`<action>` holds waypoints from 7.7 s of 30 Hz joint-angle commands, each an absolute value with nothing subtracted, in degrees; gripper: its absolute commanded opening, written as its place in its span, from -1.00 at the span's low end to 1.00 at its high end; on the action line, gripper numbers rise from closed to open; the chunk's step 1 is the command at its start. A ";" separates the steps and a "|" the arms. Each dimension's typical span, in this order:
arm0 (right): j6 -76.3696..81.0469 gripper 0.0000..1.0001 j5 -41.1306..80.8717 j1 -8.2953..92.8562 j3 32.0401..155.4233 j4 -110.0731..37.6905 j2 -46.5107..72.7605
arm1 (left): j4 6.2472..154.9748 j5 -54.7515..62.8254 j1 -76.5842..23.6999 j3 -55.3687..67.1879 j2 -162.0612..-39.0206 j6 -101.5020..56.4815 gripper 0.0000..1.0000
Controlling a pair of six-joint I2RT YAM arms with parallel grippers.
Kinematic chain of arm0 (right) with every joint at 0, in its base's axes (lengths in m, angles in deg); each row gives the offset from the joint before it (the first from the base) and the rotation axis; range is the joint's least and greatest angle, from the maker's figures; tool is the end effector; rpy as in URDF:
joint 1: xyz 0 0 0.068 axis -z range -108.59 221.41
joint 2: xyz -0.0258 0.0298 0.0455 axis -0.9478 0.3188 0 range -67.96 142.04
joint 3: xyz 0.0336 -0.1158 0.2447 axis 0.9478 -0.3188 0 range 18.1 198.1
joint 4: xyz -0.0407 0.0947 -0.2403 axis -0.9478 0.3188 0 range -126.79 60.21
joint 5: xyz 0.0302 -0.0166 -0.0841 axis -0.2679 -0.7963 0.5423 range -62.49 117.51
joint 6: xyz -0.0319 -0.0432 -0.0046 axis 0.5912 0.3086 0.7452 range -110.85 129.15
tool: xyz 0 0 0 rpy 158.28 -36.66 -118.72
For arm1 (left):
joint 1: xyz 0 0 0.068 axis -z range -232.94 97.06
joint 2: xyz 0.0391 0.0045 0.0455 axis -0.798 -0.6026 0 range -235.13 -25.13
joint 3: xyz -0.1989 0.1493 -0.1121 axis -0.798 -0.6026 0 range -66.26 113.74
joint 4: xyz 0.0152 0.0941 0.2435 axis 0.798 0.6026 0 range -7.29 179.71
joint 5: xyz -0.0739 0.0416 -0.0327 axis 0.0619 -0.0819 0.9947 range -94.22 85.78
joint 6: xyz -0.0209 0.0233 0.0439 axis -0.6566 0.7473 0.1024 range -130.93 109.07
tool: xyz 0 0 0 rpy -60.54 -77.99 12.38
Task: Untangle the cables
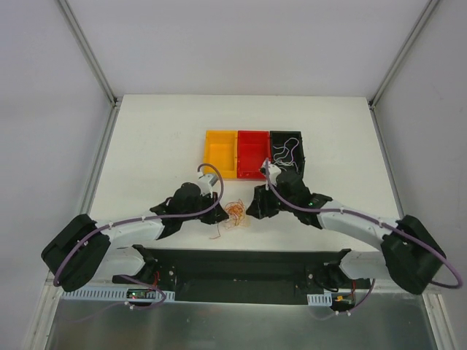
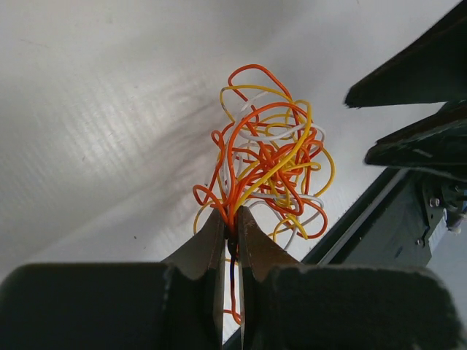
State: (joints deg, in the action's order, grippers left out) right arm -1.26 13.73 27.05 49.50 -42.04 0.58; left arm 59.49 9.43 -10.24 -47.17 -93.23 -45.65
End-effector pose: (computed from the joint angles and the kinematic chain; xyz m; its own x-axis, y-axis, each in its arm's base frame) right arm 0.1708 0.1790 0.2018 -0.5202 -0.2632 -0.8125 -0.7418 0.6106 0.2772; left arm 0.1599 -0.1589 0.1657 -0.7270 -0.0822 -0.6816 0.4880 0.6366 -0.5972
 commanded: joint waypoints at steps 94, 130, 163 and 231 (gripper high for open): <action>-7.63 -0.05 36.99 16.04 50.10 -48.04 11.94 | 62.11 19.00 -9.52 -39.91 -75.34 -46.44 -1.00; -9.39 0.64 51.86 23.15 30.23 -43.38 -26.98 | 113.21 -21.80 -12.33 16.09 -103.43 -34.93 -1.00; -4.82 0.19 31.84 23.33 36.81 -53.40 -3.20 | 88.62 8.87 -14.19 -29.33 -84.81 -48.90 0.34; -11.76 0.27 28.31 24.12 29.18 -63.84 -17.67 | 87.29 5.18 3.75 -9.04 -108.81 -45.38 -1.00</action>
State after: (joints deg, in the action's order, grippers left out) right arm -10.42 30.71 23.97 30.57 -56.53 -14.46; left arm 87.69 4.51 3.33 -8.35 -112.42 -43.88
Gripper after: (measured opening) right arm 0.621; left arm 0.006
